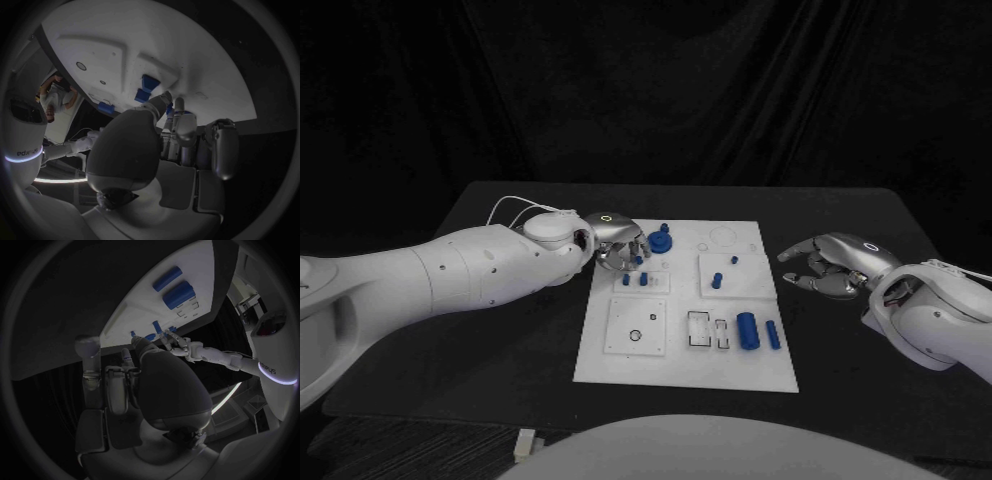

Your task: Assemble the parts on the task board

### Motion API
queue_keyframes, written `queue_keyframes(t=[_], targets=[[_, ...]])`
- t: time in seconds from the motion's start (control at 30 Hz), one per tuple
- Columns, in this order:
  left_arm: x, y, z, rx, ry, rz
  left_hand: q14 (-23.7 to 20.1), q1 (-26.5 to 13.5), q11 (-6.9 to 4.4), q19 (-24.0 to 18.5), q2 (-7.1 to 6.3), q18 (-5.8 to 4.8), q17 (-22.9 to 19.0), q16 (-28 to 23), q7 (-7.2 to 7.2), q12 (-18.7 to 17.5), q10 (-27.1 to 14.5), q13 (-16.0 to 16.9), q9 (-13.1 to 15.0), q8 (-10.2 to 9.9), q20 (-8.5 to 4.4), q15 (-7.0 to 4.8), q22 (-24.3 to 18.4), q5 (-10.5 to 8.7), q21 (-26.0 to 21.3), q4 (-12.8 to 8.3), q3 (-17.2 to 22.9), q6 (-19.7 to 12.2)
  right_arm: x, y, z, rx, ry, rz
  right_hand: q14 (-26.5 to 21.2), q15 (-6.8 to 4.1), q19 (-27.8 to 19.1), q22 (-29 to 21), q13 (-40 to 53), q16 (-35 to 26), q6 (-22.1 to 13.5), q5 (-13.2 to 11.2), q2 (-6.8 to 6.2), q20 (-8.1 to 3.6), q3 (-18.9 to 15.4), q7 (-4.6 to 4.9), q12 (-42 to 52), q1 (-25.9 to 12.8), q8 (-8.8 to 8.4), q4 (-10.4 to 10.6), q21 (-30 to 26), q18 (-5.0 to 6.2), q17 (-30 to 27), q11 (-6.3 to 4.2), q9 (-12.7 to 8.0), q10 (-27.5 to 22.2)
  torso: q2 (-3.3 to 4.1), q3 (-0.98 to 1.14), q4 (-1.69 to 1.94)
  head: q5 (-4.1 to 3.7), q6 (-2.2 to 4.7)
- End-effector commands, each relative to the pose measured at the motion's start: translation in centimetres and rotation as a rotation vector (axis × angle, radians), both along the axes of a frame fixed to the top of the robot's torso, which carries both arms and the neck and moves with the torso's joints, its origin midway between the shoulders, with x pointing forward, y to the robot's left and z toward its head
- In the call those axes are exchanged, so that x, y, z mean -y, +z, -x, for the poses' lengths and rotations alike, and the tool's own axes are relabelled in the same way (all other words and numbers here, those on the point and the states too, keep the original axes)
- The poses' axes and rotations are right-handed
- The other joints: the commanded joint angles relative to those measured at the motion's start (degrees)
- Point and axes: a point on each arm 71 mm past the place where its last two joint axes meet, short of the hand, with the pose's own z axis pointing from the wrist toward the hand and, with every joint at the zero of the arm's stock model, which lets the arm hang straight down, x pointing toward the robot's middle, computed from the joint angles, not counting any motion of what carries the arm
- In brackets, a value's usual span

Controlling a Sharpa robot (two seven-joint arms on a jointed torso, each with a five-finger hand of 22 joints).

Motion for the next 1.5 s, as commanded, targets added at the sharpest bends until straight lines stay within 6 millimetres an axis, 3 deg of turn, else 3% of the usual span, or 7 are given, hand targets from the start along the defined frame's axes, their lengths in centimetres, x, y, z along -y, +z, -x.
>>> queue_keyframes(t=[0.03, 0.67, 0.93, 1.0, 1.23, 1.37, 1.5], targets=[[-0.2, 0.1, -0.1, 0.013, 0.001, 0.011, -0.3, -0.82, 0.12, -0.13, -0.2, -0.3, 0.01, -0.13, -0.27, -0.25, -0.27, 0.15, -0.17, -0.03, 0.23, 0.0, 12.07, -0.72, -0.24, 0.53, -0.3, -0.82, 0.1, -0.1, 0.1, -0.002, -0.006, 0.003, 6.06, 0.37, 0.0, 5.03, 15.03, 0.33, 0.25, 0.26, -0.12, 0.28, 0.35, -0.02, 0.15, 0.58, -0.14, 0.13, -0.31, 0.84, 15.1, 0.36, -0.09, 6.06, 0.03, -0.04, 0.0, -0.07, -0.01], [-4.8, 2.5, -0.7, 0.224, 0.04, 0.092, -3.64, -0.44, -0.11, -3.03, -1.21, 0.53, -4.98, -3.36, -1.26, -0.35, -2.74, 1.54, -0.78, 1.28, 0.82, 0.29, 10.9, -2.83, -4.3, 3.11, -2.36, -2.25, 0.9, 1.0, 0.3, 0.047, -0.034, -0.019, 6.06, 0.33, 0.19, 5.1, 15.03, 0.33, 0.42, 0.25, -0.56, 0.25, 0.77, 0.04, 0.15, 0.72, -0.23, -0.17, -0.04, 0.8, 15.1, 0.33, -0.25, 6.06, 0.1, -0.07, 0.01, 0.54, -0.01], [-9.0, 8.0, -1.8, 0.339, 0.119, 0.137, -5.6, -0.47, 0.85, -4.52, -1.76, 0.91, -5.18, -2.96, -1.64, 2.98, -14.11, 7.48, -1.07, 1.1, 1.05, 0.95, 10.42, -3.94, -6.18, 5.8, -6.94, -2.01, 1.9, 5.5, -1.4, 0.144, -0.075, -0.017, 3.95, -0.38, -2.88, 1.54, -0.28, -5.5, -0.6, -0.24, -2.64, -0.25, 3.67, -0.45, -15.28, 0.35, -1.66, -0.14, -15.29, 2.7, 9.44, -0.3, -1.47, -6.94, 0.43, -0.34, 0.94, 0.55, -0.01], [-9.9, 9.5, -2.0, 0.319, 0.146, 0.226, -6.97, 0.17, 1.28, -5.7, -1.39, 1.2, -5.9, -3.19, -1.06, 5.09, -18.36, 10.09, -1.06, 1.26, 1.35, 1.31, 10.0, -3.93, -7.64, 6.92, -8.33, -1.62, 1.7, 7.0, -2.0, 0.172, -0.076, -0.018, 3.36, -0.28, -3.69, -0.09, -13.07, -7.54, -1.82, -0.74, -3.81, -0.25, 4.54, -0.52, -30.34, 0.24, -2.25, 0.22, -20.45, 3.23, 7.55, -0.21, -1.75, -18.63, 0.52, -0.41, 1.23, 0.24, -0.01], [-10.4, 12.4, -1.9, 0.141, 0.178, 0.684, -24.65, -0.71, 2.6, -20.4, 0.12, 4.16, -18.85, -11.09, 2.51, 15.89, -33.42, 18.16, -0.82, 2.28, 3.29, 3.49, 5.72, -2.24, -24.04, 12.93, -13.82, -0.18, 0.2, 9.7, -3.4, 0.19, -0.036, 0.027, 1.24, 0.84, -5.19, -2.53, -31.74, -12.75, -1.43, 4.66, -6.9, 0.52, 7.92, -0.56, -53.87, 1.27, -1.3, -0.26, -27.62, 3.57, 2.93, 1.3, -1.15, -33.48, 0.8, -0.78, 2.32, -0.64, -0.01], [-9.4, 13.1, -1.4, -0.018, 0.148, 0.949, -32.38, -4.19, 3.97, -37.19, 2.1, 6.4, -22.02, -15.32, 1.4, 21.64, -41.19, 20.68, -0.82, 2.17, 5.18, 5.95, 0.83, -1.84, -43.27, 14.08, -17.95, -3.14, -0.9, 9.7, -4.2, 0.182, 0.013, 0.125, 1.11, 1.77, -5.19, -2.11, -37.17, -12.8, 0.6, 6.12, -7.49, 1.17, 8.64, -2.27, -60.53, 0.52, 0.04, -0.99, -28.06, 3.47, 2.81, 3.16, 0.17, -37.23, 0.88, -1.03, 2.83, -1.15, -0.01], [-8.1, 13.0, -0.8, -0.158, 0.117, 1.11, -38.88, -6.7, 4.65, -42.74, 4.57, 6.28, -25.19, -19.75, 1.08, 25.64, -47.87, 21.1, -0.09, 4.25, 6.59, 7.94, -1.09, 0.01, -50.39, 14.13, -22.55, -7.06, -1.6, 9.2, -4.8, 0.147, 0.043, 0.201, 1.25, 1.61, -4.57, -1.71, -41.68, -12.72, 2.3, 6.0, -8.21, 1.13, 8.49, -4.2, -65.47, -0.47, 1.0, -1.67, -28.21, 3.6, 2.56, 4.37, 1.55, -40.54, 0.95, -1.37, 3.78, -2.15, -0.01]])
